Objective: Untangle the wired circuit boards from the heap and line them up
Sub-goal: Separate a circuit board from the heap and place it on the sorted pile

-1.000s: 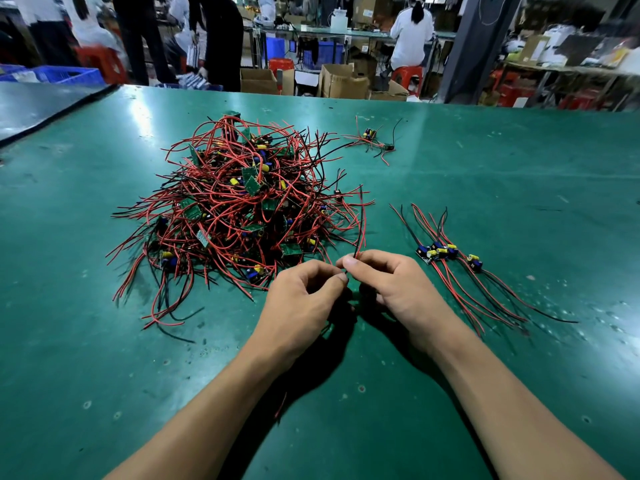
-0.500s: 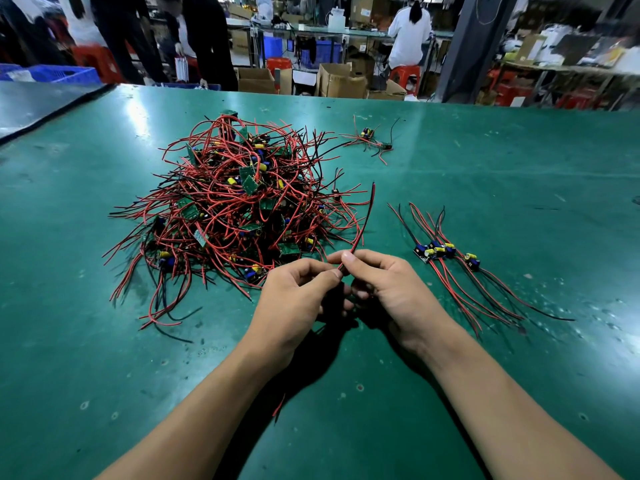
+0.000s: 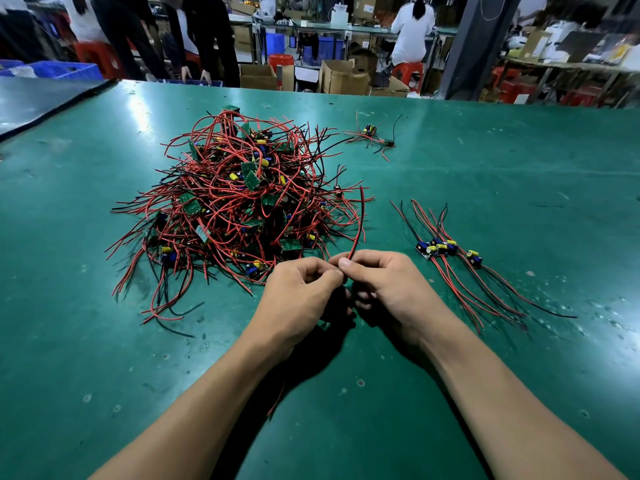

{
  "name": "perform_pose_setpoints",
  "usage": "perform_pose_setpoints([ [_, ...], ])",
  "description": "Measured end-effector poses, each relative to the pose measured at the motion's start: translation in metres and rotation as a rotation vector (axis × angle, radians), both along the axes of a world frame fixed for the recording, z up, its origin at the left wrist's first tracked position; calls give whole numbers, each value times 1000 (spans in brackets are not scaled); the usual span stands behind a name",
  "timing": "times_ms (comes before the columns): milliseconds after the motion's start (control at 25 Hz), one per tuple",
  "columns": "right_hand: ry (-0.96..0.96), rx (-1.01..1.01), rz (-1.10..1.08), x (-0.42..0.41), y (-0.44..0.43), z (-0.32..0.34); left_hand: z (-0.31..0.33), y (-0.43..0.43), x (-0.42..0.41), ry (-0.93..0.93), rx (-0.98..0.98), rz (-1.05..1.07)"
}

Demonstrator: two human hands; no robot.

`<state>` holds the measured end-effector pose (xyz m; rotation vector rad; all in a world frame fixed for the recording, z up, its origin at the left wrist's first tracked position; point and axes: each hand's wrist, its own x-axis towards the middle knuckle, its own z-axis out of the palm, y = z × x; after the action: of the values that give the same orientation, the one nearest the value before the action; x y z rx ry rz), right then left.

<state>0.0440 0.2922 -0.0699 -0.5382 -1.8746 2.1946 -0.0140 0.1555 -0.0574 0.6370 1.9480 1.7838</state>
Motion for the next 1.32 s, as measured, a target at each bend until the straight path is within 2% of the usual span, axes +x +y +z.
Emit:
perform_pose_setpoints([
  [240,84,-25,-234,-12,1,-2,-8,8,-2,-87,32,46],
  [440,165,-283,-363,-15,3,4,-6,8,-3,-188,118,28],
  [600,162,-555,-324,-13,10,12,-6,8,-2,-202,136,19],
  [720,163,-677,-248,-9,16,15,-6,7,-2,-186,130,5],
  [840,165,-737,-196,-6,22,18,-5,6,-2,-189,133,-5],
  [1040,170,-795,-228,-5,29,20,-5,5,-3,-187,121,-11],
  [1200,208,-936,-173,-4,30,20,-5,6,-1,-211,128,-27],
  [1320,197,-873,-191,-4,29,17,-3,4,-2,-240,144,-23],
])
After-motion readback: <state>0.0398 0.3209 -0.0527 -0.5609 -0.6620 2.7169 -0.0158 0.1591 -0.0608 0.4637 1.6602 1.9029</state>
